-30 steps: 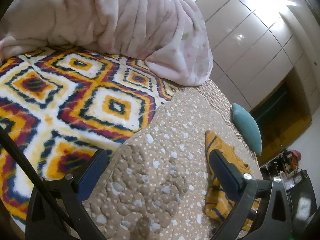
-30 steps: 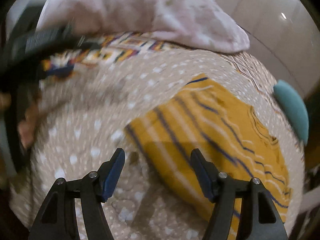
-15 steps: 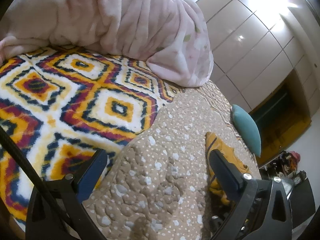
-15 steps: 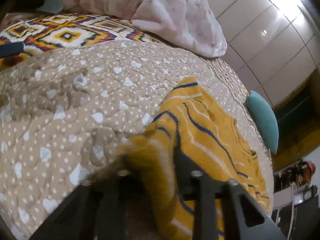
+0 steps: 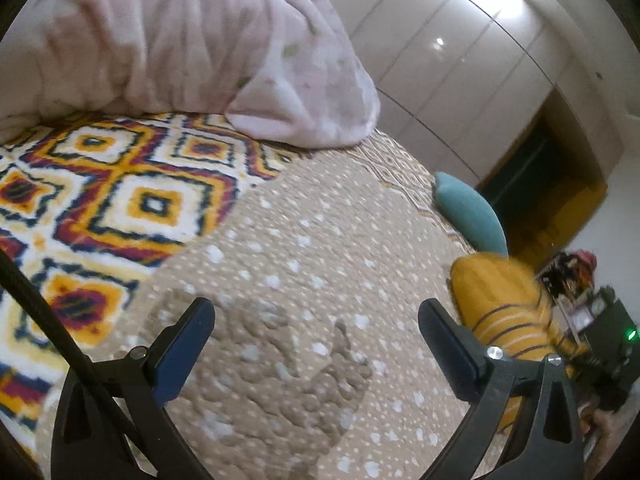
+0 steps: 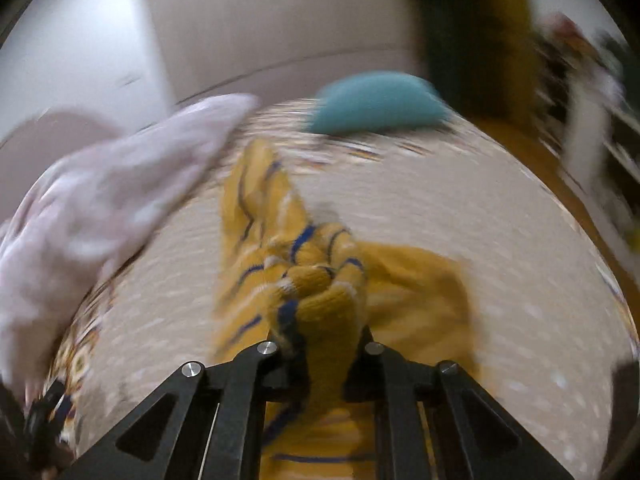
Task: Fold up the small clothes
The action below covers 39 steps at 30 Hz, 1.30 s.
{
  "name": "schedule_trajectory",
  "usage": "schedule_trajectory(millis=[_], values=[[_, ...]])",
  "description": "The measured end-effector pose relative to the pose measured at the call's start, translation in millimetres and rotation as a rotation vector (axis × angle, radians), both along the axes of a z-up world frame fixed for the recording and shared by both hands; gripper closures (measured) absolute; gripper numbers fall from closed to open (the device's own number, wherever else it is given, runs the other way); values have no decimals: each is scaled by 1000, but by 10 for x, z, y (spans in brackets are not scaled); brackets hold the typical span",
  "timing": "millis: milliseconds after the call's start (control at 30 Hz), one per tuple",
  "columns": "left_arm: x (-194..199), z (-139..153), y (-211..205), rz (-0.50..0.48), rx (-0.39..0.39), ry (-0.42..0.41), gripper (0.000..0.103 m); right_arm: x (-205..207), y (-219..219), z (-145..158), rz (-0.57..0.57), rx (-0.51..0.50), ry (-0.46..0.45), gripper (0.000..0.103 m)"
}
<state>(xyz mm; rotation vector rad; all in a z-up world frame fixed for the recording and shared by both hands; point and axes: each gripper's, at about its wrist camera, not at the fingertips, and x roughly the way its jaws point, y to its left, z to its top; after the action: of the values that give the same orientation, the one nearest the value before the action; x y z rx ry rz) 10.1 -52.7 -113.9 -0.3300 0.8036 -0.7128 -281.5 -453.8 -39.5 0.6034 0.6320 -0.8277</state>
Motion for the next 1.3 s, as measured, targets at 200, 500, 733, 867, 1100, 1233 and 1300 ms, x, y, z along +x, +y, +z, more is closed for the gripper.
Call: schedule_trajectory(millis=[200,500,733,867,1100,1233,1300], values=[[-131,-13,-226,-44,29,-19,2,-365,-419,-656,-88,168,14,91],[-277,-8,-499,-114,57,-33,2,-361,-284,-441,-35,45,119,79],[-304,-13,-566,-132,64,-19,2,-491,286,108,49,-93,-4,76],[-341,-20,-612,-139,72,-22,2,-166,531,256,233,-77,-50,76],[-410,-16,-663,-162,88,-36,2,114,392,-517,258,169,-8,77],[-400,-22,-675,-168,85,-26,2,-226,360,-901,228,242,-65,87],[-409,-35,-708,-170,92,-22,2,-301,344,-851,217,267,-67,88]])
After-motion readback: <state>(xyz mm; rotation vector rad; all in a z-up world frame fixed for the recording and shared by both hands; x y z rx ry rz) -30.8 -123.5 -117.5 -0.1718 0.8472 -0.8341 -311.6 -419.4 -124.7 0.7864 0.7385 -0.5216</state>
